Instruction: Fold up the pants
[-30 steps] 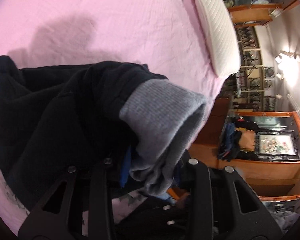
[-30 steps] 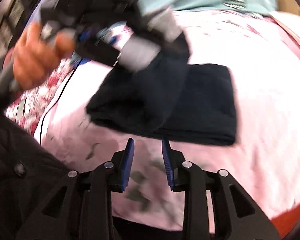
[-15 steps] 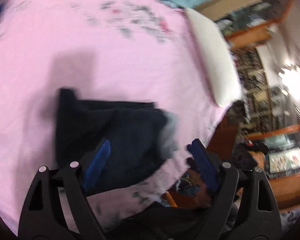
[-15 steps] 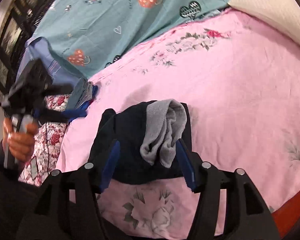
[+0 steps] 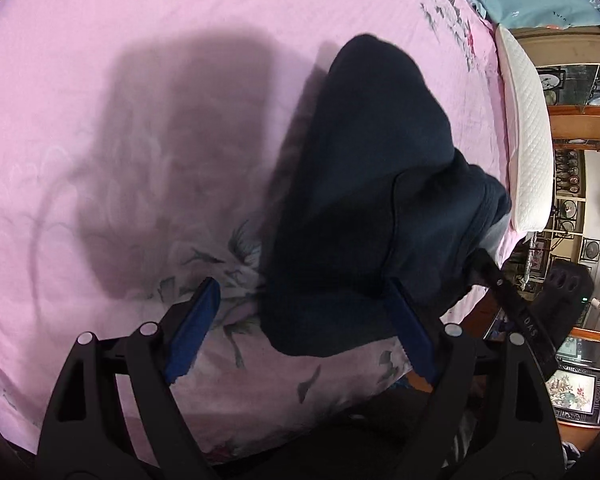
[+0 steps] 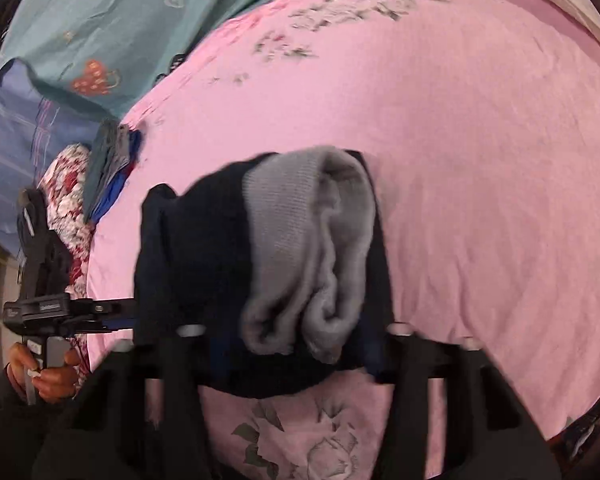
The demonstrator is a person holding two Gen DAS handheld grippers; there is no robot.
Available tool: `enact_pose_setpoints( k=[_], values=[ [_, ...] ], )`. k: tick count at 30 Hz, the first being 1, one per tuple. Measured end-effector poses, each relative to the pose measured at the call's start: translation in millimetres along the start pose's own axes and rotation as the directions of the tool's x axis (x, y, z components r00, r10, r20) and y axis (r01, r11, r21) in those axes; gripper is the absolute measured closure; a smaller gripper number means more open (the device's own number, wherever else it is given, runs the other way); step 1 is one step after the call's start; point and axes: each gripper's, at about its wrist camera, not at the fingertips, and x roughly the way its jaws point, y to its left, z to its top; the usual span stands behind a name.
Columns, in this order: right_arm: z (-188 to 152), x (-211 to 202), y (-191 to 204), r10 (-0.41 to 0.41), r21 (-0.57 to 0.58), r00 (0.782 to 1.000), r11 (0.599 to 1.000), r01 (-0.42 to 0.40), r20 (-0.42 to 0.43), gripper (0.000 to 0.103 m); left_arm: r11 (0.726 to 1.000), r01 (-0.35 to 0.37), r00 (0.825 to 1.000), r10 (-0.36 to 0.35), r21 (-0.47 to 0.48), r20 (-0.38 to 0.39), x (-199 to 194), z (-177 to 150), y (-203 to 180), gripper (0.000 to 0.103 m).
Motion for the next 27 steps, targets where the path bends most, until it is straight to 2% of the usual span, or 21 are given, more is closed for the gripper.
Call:
enact_pose_setpoints(
  k=[1,5,7,9,10,11,13,14,17,20,22,23,25,27],
  values=[
    [3,-7,3,0.011,-0.02,1.0,1.0,-0.01,0.02,0.082,1.0,0.002,1.0,-0.002,0.004,-0.004,2,0,0,0.018],
    [6,-49,2,0.14,-0.034,0.982,0.99,-0.136,0.127,0.084,1.0,0.005,1.0,-0.004,0.026,-0.03,9,0,-4,0.018],
    [-1,-44,-19,0.125,0.028,0.985,0.991,-0.129,0.12,0.084,0.999,-0.003,0.999,0.004,0.041,-0.034,13,0,-8,0.017],
    [-15,-11,-49,0.048,0.11,0.998,0.993,-0.052,0.037,0.083,0.998,-0.007,0.999,0.009,0.056,-0.038,15,2,-12,0.016],
    [-22,2,-62,0.024,0.147,1.0,0.989,-0.024,-0.002,0.074,0.998,-0.009,0.999,0.012,0.061,-0.044,15,3,-12,0.016],
    [-25,3,-71,0.043,0.184,0.999,0.982,-0.045,0.011,0.063,0.998,-0.015,0.998,0.019,0.064,-0.052,15,3,-11,0.016],
    [-20,-11,-75,0.053,0.227,0.998,0.972,-0.056,0.017,0.054,0.997,-0.032,0.999,0.034,0.068,-0.023,4,4,-12,0.016],
    [-17,-23,-73,0.053,0.219,0.998,0.974,-0.06,0.041,0.053,0.997,-0.031,1.0,0.031,0.069,-0.001,-3,3,-11,0.016],
    [3,-61,-56,0.04,0.145,0.991,0.988,-0.058,0.126,0.053,0.996,-0.01,0.996,0.002,0.089,0.084,-30,-3,-11,0.017],
    [45,-69,-12,0.156,0.007,0.978,0.987,-0.159,0.141,0.053,0.983,0.033,0.986,-0.061,0.182,0.153,-47,-14,-26,0.019],
    [73,-49,25,0.271,-0.104,0.96,0.959,-0.262,0.077,0.053,0.966,0.038,0.982,-0.084,0.258,0.171,-45,-20,-42,0.023],
    [86,-34,41,0.311,-0.137,0.95,0.943,-0.304,0.035,0.053,0.954,0.015,0.981,-0.071,0.3,0.178,-40,-24,-51,0.025],
    [109,4,77,0.345,-0.206,0.936,0.913,-0.351,-0.068,0.053,0.928,-0.031,0.981,-0.043,0.371,0.19,-31,-30,-64,0.026],
    [126,40,107,0.34,-0.292,0.925,0.879,-0.376,-0.167,0.059,0.911,-0.073,0.979,-0.012,0.406,0.202,-20,-34,-71,0.03]
  ],
)
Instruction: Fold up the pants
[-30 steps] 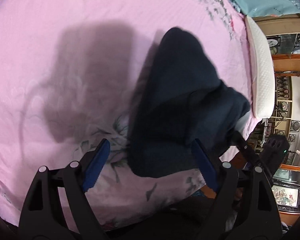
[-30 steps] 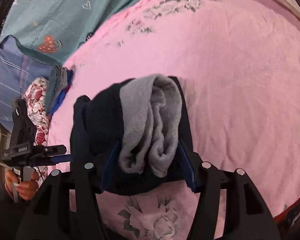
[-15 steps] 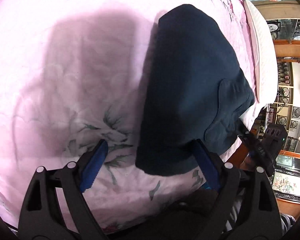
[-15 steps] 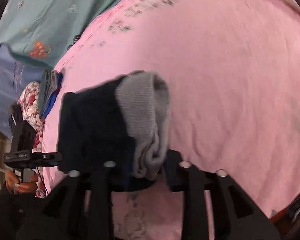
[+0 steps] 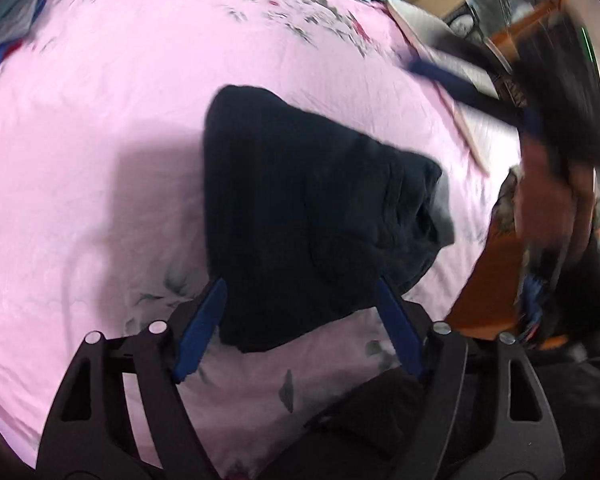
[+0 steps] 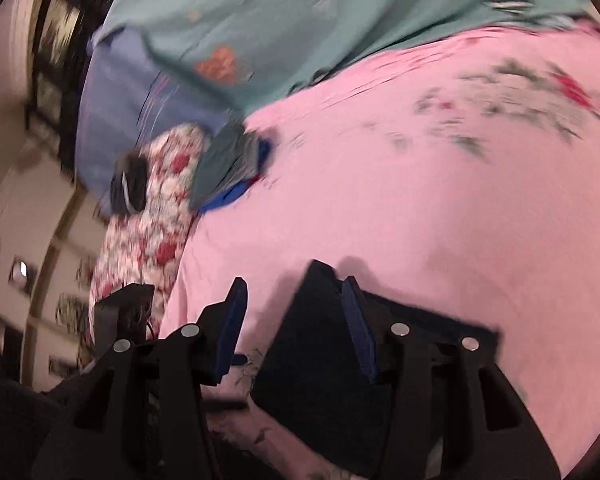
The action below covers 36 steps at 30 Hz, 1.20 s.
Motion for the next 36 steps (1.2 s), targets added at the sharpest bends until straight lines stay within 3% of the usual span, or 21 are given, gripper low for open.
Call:
enact_pose_setpoints(
  k=[2,5,8,10,11,13,18,21,23,25,27,30,31,32,34,36],
  values=[
    [13,31,7,0.067,-0.048,0.992,0.996,-0.072,-0.104,0.073,1.0,-0.006,1.0,0.006,0.014,-0.013,10,-3,-6,0.034],
    [25,80,11,0.123,-0.083,0.955,0.985,-0.15,-0.268,0.075,0.999,-0.028,1.0,0.028,0.021,-0.013,17,-13,-1,0.034],
    [21,116,-6,0.065,-0.109,0.922,0.987,-0.115,-0.383,0.078,0.999,-0.037,0.999,0.036,-0.006,-0.016,27,-20,3,0.033],
    [17,134,-30,0.023,-0.116,0.908,0.99,-0.078,-0.418,0.095,0.999,-0.033,0.999,0.033,-0.032,0.006,28,-25,7,0.032],
    [15,140,-42,0.023,-0.102,0.906,0.992,-0.073,-0.423,0.103,0.999,-0.032,0.999,0.033,-0.04,0.016,29,-26,9,0.032],
    [15,145,-57,0.072,-0.053,0.906,0.993,-0.104,-0.417,0.103,0.998,-0.032,0.999,0.033,-0.048,0.036,29,-31,13,0.031],
    [18,145,-48,0.042,-0.089,0.923,0.993,-0.082,-0.383,0.103,0.994,-0.027,0.998,0.032,-0.11,0.049,4,-37,25,0.032],
    [24,115,-33,0.137,-0.04,0.939,0.987,-0.157,-0.315,0.096,0.99,-0.031,0.995,0.043,-0.137,0.087,-28,-42,32,0.032],
    [21,100,-19,0.202,-0.05,0.929,0.972,-0.228,-0.31,0.096,0.988,0.032,0.992,-0.014,-0.15,0.123,-45,-42,38,0.032],
    [13,97,-10,0.206,-0.076,0.916,0.966,-0.245,-0.344,0.096,0.986,0.099,0.987,-0.081,-0.131,0.138,-48,-36,35,0.032],
    [3,104,-11,0.166,-0.09,0.915,0.973,-0.213,-0.368,0.096,0.989,0.119,0.988,-0.109,-0.09,0.112,-38,-30,29,0.032],
    [-12,115,-36,0.03,-0.088,0.93,0.994,-0.066,-0.366,0.099,0.989,0.136,0.988,-0.139,-0.054,-0.06,10,-33,24,0.031],
    [-14,113,-42,0.044,-0.057,0.936,0.996,-0.068,-0.349,0.103,0.992,0.119,0.987,-0.123,-0.045,-0.101,20,-37,26,0.032],
    [-15,107,-42,0.054,-0.024,0.943,0.998,-0.065,-0.329,0.099,0.993,0.117,0.987,-0.119,-0.026,-0.104,19,-41,27,0.032],
    [-19,81,-29,0.071,-0.018,0.963,0.997,-0.078,-0.261,0.092,0.993,0.116,0.99,-0.119,-0.033,-0.082,-2,-44,32,0.032],
    [-30,52,-10,0.151,-0.026,0.965,0.987,-0.16,-0.212,0.092,0.993,0.109,0.993,-0.11,-0.048,-0.039,-31,-50,42,0.031]
  ],
)
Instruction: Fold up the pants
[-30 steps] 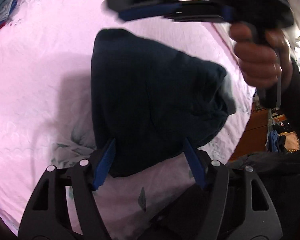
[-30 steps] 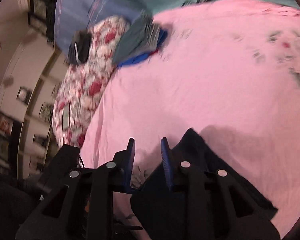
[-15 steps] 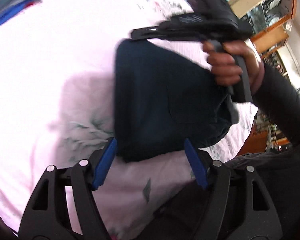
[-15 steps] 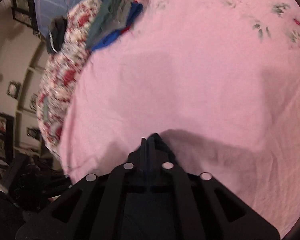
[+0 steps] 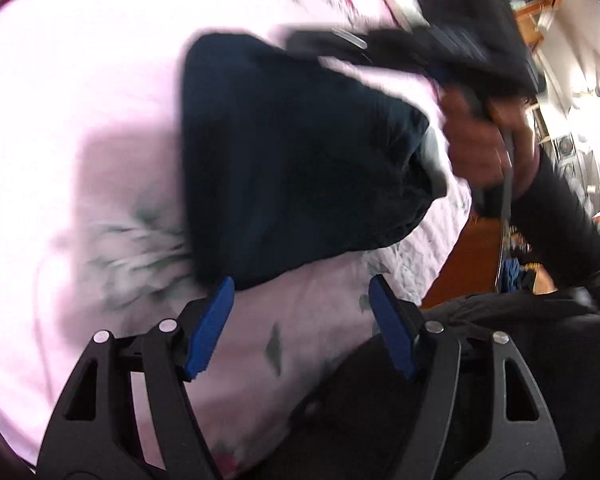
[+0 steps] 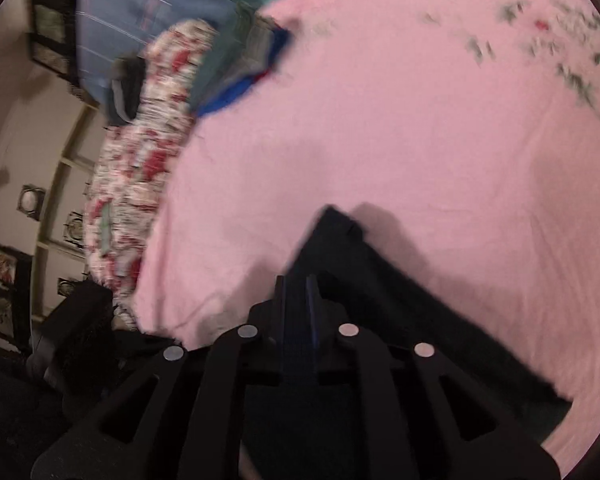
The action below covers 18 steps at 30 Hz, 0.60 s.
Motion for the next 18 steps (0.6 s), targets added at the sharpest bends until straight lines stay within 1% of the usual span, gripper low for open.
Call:
enact_pose_setpoints(
  k=[1,3,4,5,7,8,9,10,11,12,13,14,15,16,17,18],
  values=[
    [-12,-9,8,0.041,0.001,0.999,0.999,-0.041,0.009,0.091,1.0,-0.009,1.0,0.009,-0.005,0.013,-10,-3,5,0.029],
    [-35,-12,13,0.073,0.015,0.997,0.997,-0.073,-0.001,0.09,0.999,-0.041,0.999,0.042,-0.026,0.026,-28,-6,18,0.029],
    [-53,-10,12,0.056,0.03,0.998,0.998,-0.055,-0.016,0.09,0.998,-0.051,0.998,0.052,-0.039,0.027,-36,-6,25,0.029],
    [-69,-7,7,0.021,0.053,0.999,0.998,-0.019,-0.032,0.09,0.998,-0.052,0.998,0.054,-0.044,0.031,-39,-4,28,0.029],
    [-100,0,-11,-0.073,0.107,0.995,0.991,0.08,-0.066,0.091,0.998,-0.043,0.998,0.045,-0.038,0.039,-42,4,27,0.029],
    [-112,-2,-17,-0.077,0.14,0.996,0.987,0.083,-0.05,0.092,0.999,-0.038,0.998,0.039,-0.025,0.038,-35,12,17,0.029],
    [-123,-14,-17,-0.059,0.197,0.998,0.979,0.057,0.007,0.092,0.999,-0.035,0.999,0.035,0.003,0.032,-31,20,10,0.029],
    [-127,-22,-16,-0.055,0.221,0.998,0.974,0.046,0.037,0.089,0.999,-0.032,0.999,0.031,0.028,0.028,-25,26,2,0.028],
    [-133,-34,-12,-0.042,0.243,0.995,0.97,0.019,0.087,0.087,0.998,-0.025,0.999,0.023,0.058,0.027,-24,33,-4,0.028],
    [-142,-48,-10,-0.018,0.26,0.986,0.965,-0.026,0.163,0.085,0.996,-0.013,1.0,0.01,0.09,0.027,-19,39,-13,0.025],
    [-149,-56,-11,-0.016,0.281,0.977,0.959,-0.046,0.213,0.075,0.992,0.004,1.0,-0.008,0.124,0.029,-10,46,-25,0.023],
    [-160,-61,-19,-0.062,0.333,0.967,0.942,-0.025,0.247,0.065,0.988,0.015,0.999,-0.019,0.153,0.026,-1,53,-33,0.022],
    [-168,-61,-30,-0.12,0.382,0.963,0.924,0.02,0.24,0.064,0.986,0.015,1.0,-0.019,0.169,0.019,6,57,-34,0.02],
    [-177,-59,-43,-0.11,0.425,0.962,0.905,-0.006,0.249,0.071,0.982,-0.003,1.0,0.003,0.186,0.0,23,60,-36,0.019],
    [-183,-61,-51,-0.088,0.452,0.959,0.891,-0.045,0.27,0.079,0.981,-0.04,0.998,0.046,0.188,-0.029,41,64,-36,0.019],
    [-187,-65,-55,-0.072,0.484,0.952,0.871,-0.085,0.296,0.079,0.981,-0.076,0.994,0.089,0.18,-0.064,58,67,-37,0.019]
  ],
)
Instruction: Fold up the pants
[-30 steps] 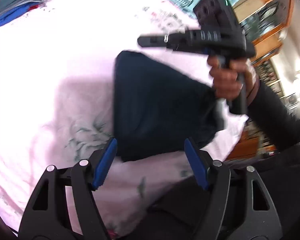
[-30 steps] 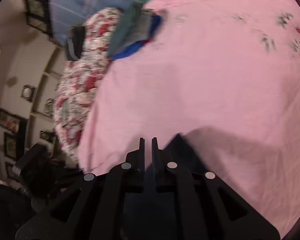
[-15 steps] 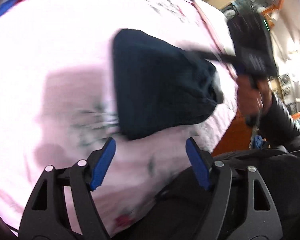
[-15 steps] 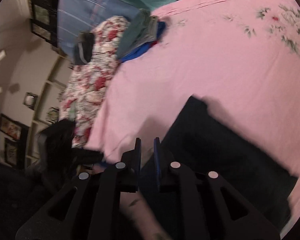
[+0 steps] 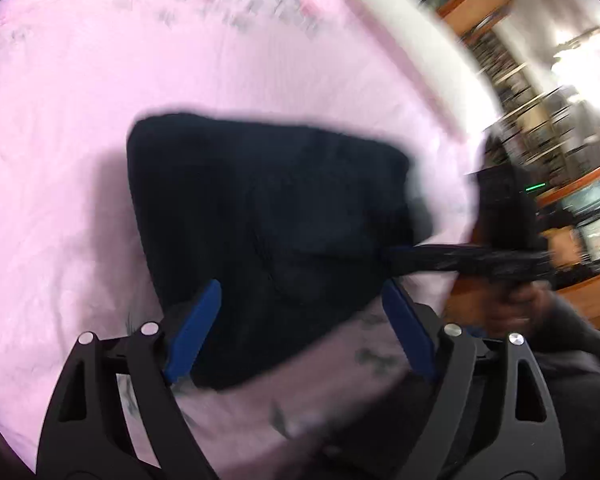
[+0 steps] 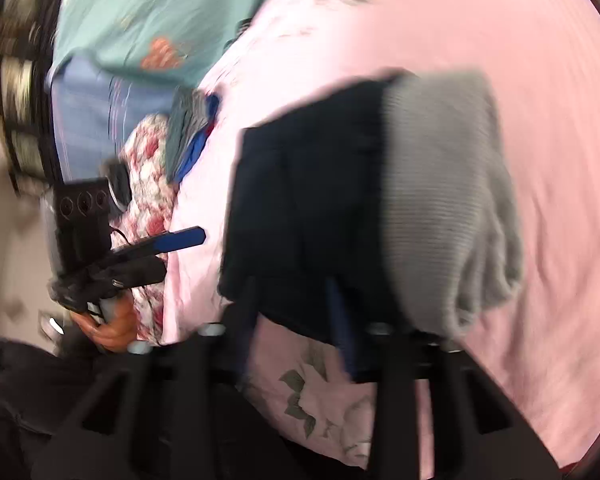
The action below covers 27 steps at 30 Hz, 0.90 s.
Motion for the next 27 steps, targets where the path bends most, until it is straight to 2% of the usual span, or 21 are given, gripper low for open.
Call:
enact_pose_setpoints(
  k=[1,2,6,8,12,13,14,17,20,23,24,25,27],
  values=[
    [0,-8,4,-0.001,0.004,1.0,1.0,0.001,0.02,0.079,0.999,-0.035,0.998,0.034,-0.015,-0.057,14,1,5,0.019],
    [0,-16,13,-0.018,-0.033,0.999,0.999,0.02,0.046,0.075,0.999,-0.045,0.997,0.044,-0.015,-0.061,15,3,5,0.019],
    [2,-34,43,-0.063,-0.15,0.99,0.985,0.082,0.127,0.069,0.996,-0.004,1.0,0.006,-0.09,0.017,-18,7,17,0.019],
    [3,-27,58,-0.099,-0.219,0.985,0.967,0.128,0.14,0.068,0.983,-0.004,0.999,0.012,-0.183,0.045,-34,8,39,0.017],
    [9,-2,82,-0.189,-0.381,0.977,0.9,0.211,0.095,0.067,0.947,-0.088,0.994,0.106,-0.309,0.041,-48,0,72,0.017],
    [9,8,88,-0.213,-0.412,0.973,0.882,0.229,0.087,0.061,0.933,-0.14,0.987,0.158,-0.331,0.029,-49,-3,78,0.017],
    [9,20,94,-0.239,-0.449,0.968,0.858,0.249,0.081,0.059,0.925,-0.172,0.981,0.191,-0.339,0.024,-47,-6,78,0.016],
    [9,44,108,-0.285,-0.514,0.955,0.809,0.285,0.08,0.059,0.895,-0.265,0.959,0.282,-0.359,-0.004,-47,-13,85,0.013],
    [15,59,111,-0.334,-0.532,0.936,0.776,0.34,0.111,0.056,0.886,-0.278,0.956,0.292,-0.371,-0.019,-44,-18,82,0.013],
    [24,78,111,-0.428,-0.532,0.895,0.732,0.427,0.13,0.056,0.883,-0.276,0.958,0.286,-0.38,-0.03,-44,-26,92,0.012],
    [23,81,115,-0.437,-0.547,0.89,0.717,0.432,0.131,0.056,0.882,-0.279,0.957,0.287,-0.38,-0.038,-43,-25,92,0.012],
    [20,81,120,-0.427,-0.56,0.894,0.711,0.425,0.136,0.056,0.882,-0.282,0.957,0.289,-0.379,-0.04,-43,-27,92,0.012],
    [16,84,132,-0.387,-0.622,0.915,0.69,0.369,0.113,0.056,0.881,-0.281,0.957,0.289,-0.38,-0.037,-48,-34,94,0.012]
  ],
)
